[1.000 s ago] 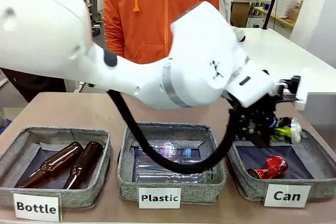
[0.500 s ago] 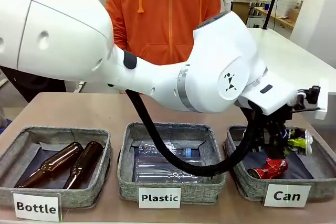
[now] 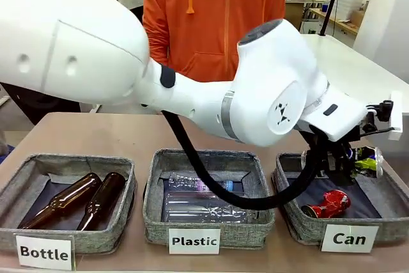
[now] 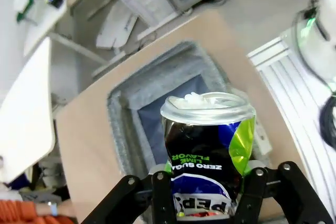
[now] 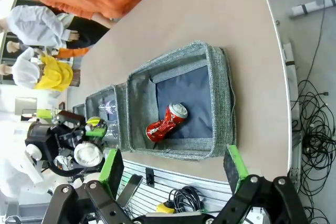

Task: Sort the can waste into the basket.
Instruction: Pick up the can waste from the table and place it in the right Fabric basket.

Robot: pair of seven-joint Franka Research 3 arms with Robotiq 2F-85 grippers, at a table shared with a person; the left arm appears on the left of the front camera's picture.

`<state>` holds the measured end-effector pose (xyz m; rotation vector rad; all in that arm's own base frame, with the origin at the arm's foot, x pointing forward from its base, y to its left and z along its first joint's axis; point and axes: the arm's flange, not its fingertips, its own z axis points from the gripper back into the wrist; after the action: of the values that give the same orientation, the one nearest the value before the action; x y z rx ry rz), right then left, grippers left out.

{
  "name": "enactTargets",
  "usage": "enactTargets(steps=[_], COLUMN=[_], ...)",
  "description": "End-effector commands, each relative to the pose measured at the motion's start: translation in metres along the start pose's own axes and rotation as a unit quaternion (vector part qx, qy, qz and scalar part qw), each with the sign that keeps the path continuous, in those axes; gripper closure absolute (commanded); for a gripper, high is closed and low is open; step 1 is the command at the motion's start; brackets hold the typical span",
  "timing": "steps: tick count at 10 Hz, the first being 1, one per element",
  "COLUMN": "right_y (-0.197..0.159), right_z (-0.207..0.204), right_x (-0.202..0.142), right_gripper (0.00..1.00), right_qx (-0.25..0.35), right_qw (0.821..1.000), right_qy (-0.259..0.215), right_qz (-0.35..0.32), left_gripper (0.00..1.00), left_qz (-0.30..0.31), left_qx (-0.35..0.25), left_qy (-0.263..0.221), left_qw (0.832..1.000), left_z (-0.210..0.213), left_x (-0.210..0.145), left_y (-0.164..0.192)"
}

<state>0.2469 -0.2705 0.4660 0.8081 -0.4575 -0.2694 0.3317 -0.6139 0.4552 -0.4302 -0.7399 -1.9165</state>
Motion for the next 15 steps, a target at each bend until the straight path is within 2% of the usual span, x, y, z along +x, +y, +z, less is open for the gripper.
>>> enactTargets(steps=[1,2,4,5,6,7,12,15], right_y=[0.004,0.004,0.004,0.004,0.004,0.004,0.004,0.004], right_z=[-0.001,-0.001,-0.001,-0.001,-0.001,-0.001,-0.001,-0.001], right_x=[0.003,0.003,0.003,0.003,0.003,0.003,0.003,0.003], right_gripper=[0.0,0.0,0.0,0.0,0.0,0.0,0.0,0.0], right_qx=[0.003,0.003,0.003,0.003,0.003,0.003,0.003,0.003], right_qw=[1.0,1.0,1.0,1.0,1.0,1.0,1.0,1.0], right_qy=[-0.01,-0.01,-0.01,-0.01,-0.01,-0.01,-0.01,-0.01], right_qz=[-0.008,-0.008,-0.008,-0.008,-0.008,-0.008,-0.008,-0.008], left_gripper=[0.64,0.64,0.64,0.53,0.06,0.0,0.0,0.0], left_qz=[0.053,0.071,0.09,0.097,0.1,0.098,0.102,0.119], left_qx=[0.032,0.036,0.025,0.028,0.02,0.02,0.03,0.037], left_qy=[0.047,0.063,0.054,0.048,0.043,0.047,0.043,0.018], left_qw=[0.997,0.995,0.994,0.994,0.994,0.994,0.993,0.992], left_z=[-0.028,-0.037,-0.048,-0.051,-0.053,-0.054,-0.049,-0.021], left_x=[0.01,0.003,-0.005,-0.007,-0.008,-0.009,-0.013,-0.014], left_y=[0.029,0.036,0.043,0.046,0.047,0.048,0.046,0.048])
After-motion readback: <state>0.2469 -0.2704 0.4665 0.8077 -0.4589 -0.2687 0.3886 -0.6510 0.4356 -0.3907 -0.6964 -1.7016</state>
